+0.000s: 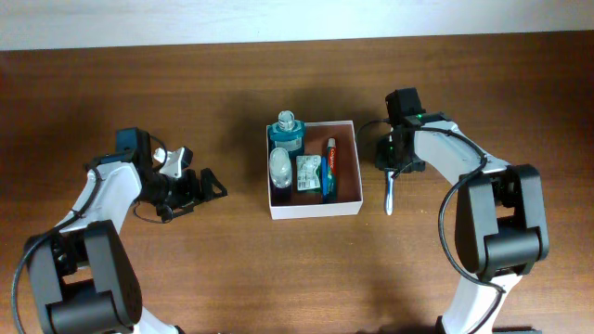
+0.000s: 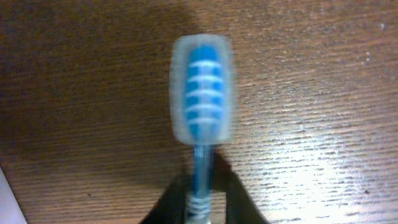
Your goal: Pack container
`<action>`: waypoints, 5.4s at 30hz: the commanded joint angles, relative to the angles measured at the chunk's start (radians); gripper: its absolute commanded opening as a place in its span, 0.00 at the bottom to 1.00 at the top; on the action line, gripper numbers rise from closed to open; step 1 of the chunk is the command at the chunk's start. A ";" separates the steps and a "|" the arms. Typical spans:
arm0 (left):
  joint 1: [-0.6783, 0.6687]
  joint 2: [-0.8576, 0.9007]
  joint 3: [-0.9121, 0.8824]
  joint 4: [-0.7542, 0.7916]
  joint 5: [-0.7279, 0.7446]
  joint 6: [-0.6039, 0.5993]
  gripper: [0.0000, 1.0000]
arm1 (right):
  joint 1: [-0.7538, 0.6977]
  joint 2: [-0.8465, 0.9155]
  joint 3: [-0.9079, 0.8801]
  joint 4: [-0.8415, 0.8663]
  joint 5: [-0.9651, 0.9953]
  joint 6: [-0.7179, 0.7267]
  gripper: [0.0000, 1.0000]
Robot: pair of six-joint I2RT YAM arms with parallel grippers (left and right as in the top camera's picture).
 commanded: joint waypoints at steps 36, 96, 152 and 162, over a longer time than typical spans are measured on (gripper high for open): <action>0.003 -0.026 -0.006 0.000 0.003 0.012 0.99 | 0.223 -0.531 0.041 -0.110 -0.002 0.073 0.04; 0.003 -0.026 -0.006 0.000 0.003 0.012 0.99 | 0.323 -0.158 0.010 0.063 -0.040 0.097 0.04; 0.003 -0.026 -0.006 0.000 0.003 0.012 0.99 | 0.276 -1.402 0.289 -0.892 -0.007 -0.020 0.98; 0.003 -0.026 -0.006 0.000 0.003 0.012 0.99 | 0.275 -1.402 0.283 -1.003 0.002 -0.020 0.98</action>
